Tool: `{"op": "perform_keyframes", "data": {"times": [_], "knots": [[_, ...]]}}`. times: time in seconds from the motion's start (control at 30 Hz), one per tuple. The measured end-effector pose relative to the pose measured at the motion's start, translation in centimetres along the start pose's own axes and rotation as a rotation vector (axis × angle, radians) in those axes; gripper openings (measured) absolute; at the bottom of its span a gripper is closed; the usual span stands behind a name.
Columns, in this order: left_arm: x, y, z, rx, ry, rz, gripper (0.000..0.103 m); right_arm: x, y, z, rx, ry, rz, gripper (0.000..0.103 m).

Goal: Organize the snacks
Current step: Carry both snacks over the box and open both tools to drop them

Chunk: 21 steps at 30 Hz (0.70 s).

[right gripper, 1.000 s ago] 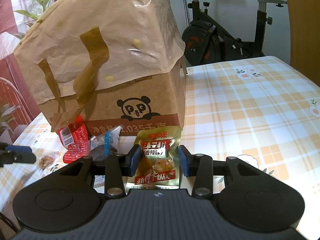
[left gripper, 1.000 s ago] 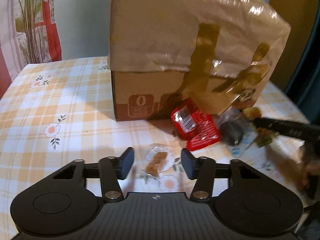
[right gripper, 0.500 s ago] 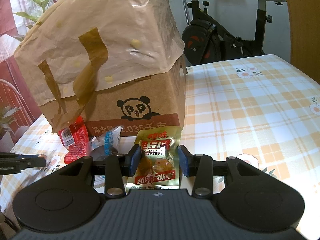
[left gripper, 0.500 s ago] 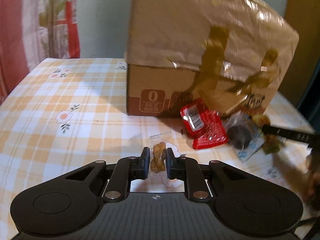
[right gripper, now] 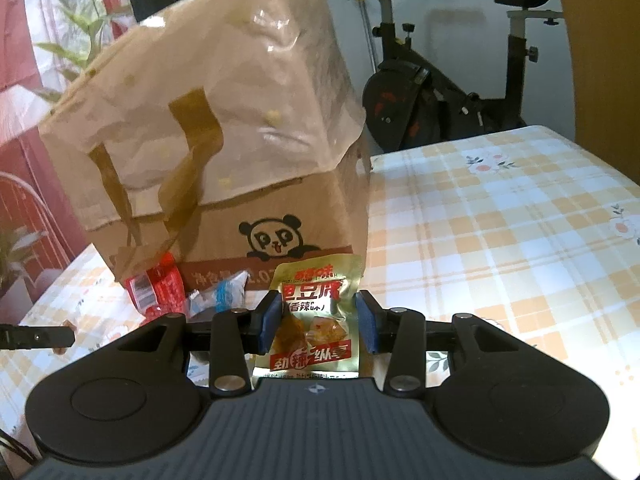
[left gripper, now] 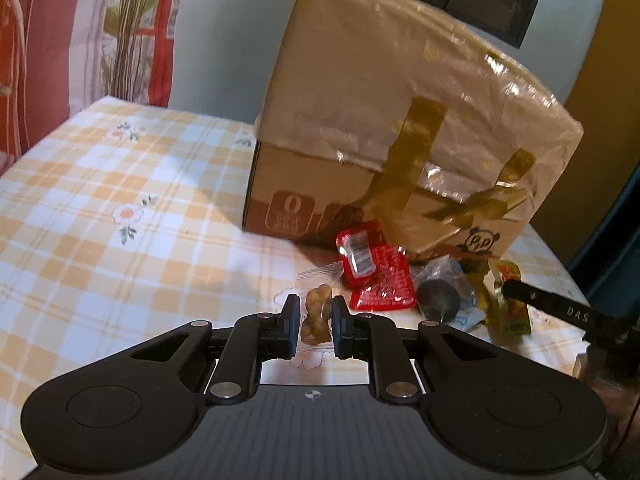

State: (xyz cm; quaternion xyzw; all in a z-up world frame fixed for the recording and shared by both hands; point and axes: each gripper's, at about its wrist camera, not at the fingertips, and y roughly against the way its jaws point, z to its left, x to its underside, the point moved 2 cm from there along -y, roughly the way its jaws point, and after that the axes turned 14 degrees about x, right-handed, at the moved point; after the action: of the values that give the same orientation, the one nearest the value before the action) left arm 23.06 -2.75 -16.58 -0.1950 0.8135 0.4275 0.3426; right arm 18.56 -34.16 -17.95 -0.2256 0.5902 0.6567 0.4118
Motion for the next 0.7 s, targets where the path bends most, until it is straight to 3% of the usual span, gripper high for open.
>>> {"op": "perform_keyframes", "data": {"times": [0.17,0.33,0.53,0.7], "knots": [[-1.6,1.1,-1.0,-0.018,-0.078,-0.046,0.017,-0.3,1.6,-0.3,0.0,-0.014,-0.013,0.043],[-5.0,3.0,-2.7,0.027,-0.145,-0.145,0.018,-2.1,4.1,-0.8,-0.024,-0.039,-0.079,0.043],[-10.2,5.0,-4.9,0.101,-0.193,-0.273,0.018,-6.6,8.1,-0.2,-0.074,-0.062,-0.243,0.043],[-14.2,3.9,-6.3,0.101,-0.236,-0.322,0.018,-11.1,9.9,0.8,-0.129,-0.06,-0.358,0.043]]}}
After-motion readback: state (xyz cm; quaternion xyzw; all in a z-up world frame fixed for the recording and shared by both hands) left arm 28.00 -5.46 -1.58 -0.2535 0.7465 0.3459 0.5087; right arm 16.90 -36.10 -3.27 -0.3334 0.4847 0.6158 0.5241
